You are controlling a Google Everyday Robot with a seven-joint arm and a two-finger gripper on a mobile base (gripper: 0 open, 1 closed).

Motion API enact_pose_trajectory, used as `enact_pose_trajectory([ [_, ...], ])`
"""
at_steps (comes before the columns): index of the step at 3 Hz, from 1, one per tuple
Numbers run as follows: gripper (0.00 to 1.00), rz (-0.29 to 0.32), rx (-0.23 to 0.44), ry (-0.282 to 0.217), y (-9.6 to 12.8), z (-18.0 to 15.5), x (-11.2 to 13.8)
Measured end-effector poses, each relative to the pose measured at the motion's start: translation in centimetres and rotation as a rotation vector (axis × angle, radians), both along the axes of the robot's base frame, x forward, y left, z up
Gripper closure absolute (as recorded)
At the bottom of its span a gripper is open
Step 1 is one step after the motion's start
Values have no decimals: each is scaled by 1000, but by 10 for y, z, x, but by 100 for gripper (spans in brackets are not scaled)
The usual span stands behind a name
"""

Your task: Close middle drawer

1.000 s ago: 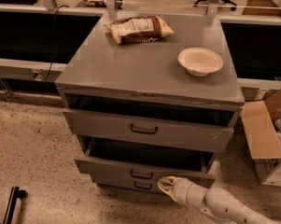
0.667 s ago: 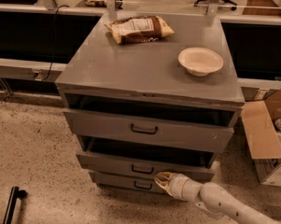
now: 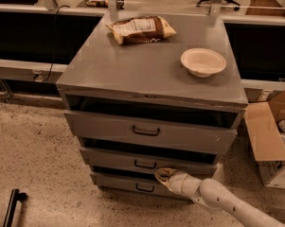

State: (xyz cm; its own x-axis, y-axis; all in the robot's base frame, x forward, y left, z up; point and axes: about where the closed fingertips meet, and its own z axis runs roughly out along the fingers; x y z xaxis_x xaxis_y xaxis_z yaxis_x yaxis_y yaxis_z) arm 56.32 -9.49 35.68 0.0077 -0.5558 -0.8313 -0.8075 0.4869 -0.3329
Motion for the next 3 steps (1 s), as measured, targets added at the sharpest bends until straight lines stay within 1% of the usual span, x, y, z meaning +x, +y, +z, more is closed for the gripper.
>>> enact_pose_trajectory([
  [1,100,6,15,0,3,-2,7],
  [2,100,38,52,-16,4,7,-1],
  [3,100,102,69,21,-2,20,-40],
])
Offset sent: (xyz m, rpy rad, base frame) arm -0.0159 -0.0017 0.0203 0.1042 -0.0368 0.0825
